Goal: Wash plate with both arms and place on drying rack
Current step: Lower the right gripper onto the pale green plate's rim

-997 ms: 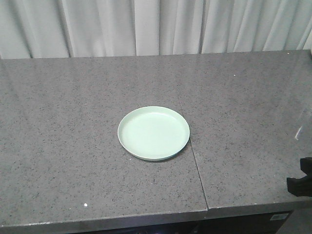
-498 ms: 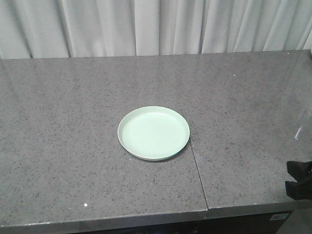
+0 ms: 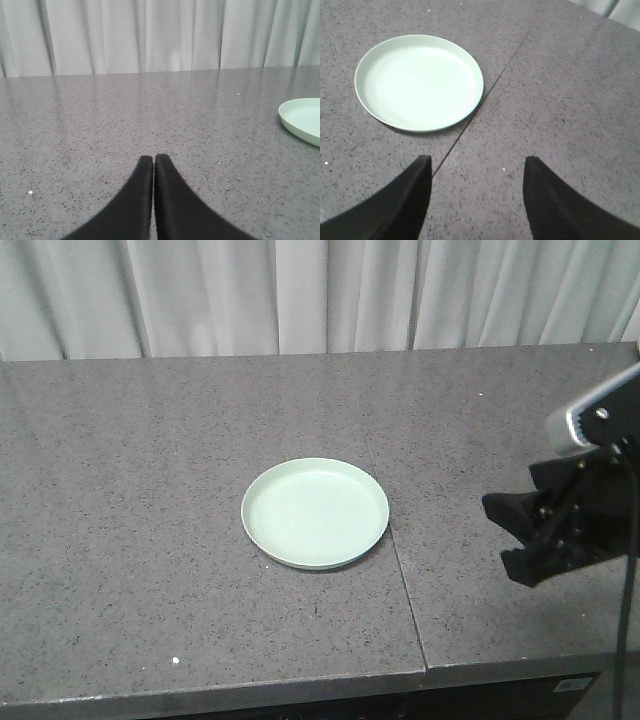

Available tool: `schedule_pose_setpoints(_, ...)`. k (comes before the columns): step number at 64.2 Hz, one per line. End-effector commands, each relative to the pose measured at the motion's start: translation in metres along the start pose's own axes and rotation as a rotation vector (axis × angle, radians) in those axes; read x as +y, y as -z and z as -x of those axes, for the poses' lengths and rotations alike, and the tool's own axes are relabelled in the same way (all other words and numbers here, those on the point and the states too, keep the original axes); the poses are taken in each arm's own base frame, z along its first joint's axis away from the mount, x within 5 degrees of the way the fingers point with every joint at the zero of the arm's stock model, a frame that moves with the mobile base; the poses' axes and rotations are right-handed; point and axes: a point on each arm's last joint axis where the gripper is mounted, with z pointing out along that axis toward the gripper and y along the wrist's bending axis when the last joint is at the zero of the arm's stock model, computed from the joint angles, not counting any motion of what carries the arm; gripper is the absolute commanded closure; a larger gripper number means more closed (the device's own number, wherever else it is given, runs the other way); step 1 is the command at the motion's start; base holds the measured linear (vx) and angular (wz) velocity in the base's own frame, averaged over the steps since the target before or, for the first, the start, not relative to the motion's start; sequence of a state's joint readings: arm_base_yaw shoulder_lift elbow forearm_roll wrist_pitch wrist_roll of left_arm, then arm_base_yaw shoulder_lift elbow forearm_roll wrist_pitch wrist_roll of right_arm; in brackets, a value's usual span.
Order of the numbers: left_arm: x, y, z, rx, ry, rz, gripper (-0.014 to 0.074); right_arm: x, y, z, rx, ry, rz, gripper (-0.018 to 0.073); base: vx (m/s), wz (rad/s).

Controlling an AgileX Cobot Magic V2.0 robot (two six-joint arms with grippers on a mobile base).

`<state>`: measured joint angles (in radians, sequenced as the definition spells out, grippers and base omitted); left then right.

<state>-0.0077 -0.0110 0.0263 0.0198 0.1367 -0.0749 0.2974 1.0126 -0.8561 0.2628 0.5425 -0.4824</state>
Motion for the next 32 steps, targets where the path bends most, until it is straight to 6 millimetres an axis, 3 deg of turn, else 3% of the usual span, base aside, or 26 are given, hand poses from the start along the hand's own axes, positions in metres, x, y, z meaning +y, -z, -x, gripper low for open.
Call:
schedule_pose_setpoints(1,0.0,0.001,0.002,-0.073,0.012,-0.006,0.0598,-0.001,-0.007,0.034,-0.069,0.031,0.011,0.0148,0.0,0.0)
schedule_pose_setpoints(15,0.0,0.001,0.002,-0.073,0.012,-0.006,0.0598,-0.004,-0.057,0.069,0.056,-0.037,0.085,0.0148,0.0,0.0)
schedule_pose_setpoints(32,0.0,0.001,0.002,-0.073,0.012,-0.006,0.0598,-0.019,-0.124,0.089,0.252,-0.191,0.049,0.0148,0.0,0.0)
